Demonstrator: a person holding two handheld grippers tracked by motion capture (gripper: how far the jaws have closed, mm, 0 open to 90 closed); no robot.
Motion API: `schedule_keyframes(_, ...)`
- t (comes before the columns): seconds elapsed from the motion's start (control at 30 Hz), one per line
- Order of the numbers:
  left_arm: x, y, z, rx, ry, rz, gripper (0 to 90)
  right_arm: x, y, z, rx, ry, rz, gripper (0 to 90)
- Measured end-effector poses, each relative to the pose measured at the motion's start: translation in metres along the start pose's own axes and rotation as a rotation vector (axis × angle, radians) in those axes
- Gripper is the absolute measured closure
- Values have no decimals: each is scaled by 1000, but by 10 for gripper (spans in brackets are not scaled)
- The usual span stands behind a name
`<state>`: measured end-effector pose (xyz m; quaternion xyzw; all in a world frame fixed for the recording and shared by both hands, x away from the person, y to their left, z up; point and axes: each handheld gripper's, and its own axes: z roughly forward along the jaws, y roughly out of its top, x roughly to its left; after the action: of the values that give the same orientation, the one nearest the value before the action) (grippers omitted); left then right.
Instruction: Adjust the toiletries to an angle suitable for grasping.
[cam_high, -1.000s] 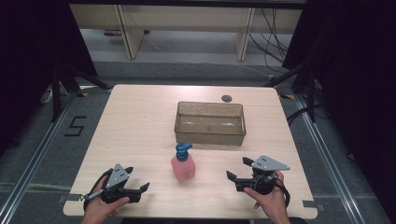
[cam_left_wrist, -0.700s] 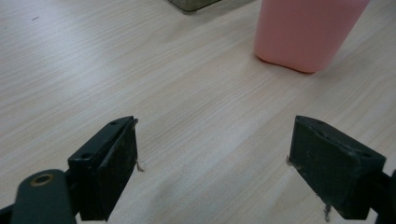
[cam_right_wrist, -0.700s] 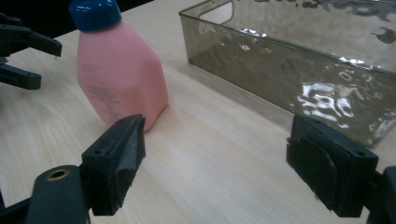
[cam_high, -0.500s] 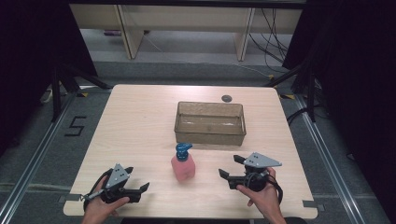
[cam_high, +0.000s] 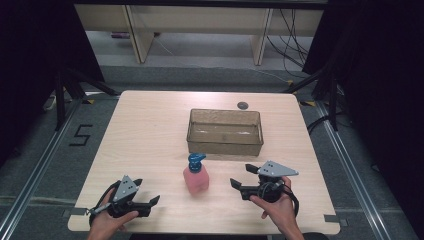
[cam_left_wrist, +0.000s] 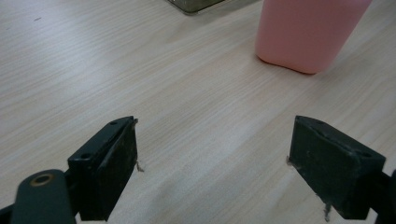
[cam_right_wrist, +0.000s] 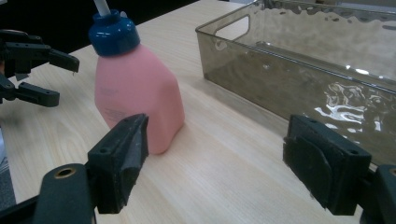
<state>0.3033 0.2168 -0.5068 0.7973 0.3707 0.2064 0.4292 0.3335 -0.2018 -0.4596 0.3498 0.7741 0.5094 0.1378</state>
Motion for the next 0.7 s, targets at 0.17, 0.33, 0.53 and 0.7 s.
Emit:
schedule_keyframes(0.17,0,0,0,4,3,4,150,2,3,4,-18,18,-15,230)
schedule_keyframes(0.33,1,0,0,8,3,14,150,5,7,7,-14,27,-21,232)
schedule_keyframes(0.53,1,0,1,14,9,10,150,7,10,9,-8,38,-29,237)
schedule_keyframes(0.7,2,0,2,12,7,7,150,10,14,13,-12,67,-20,245)
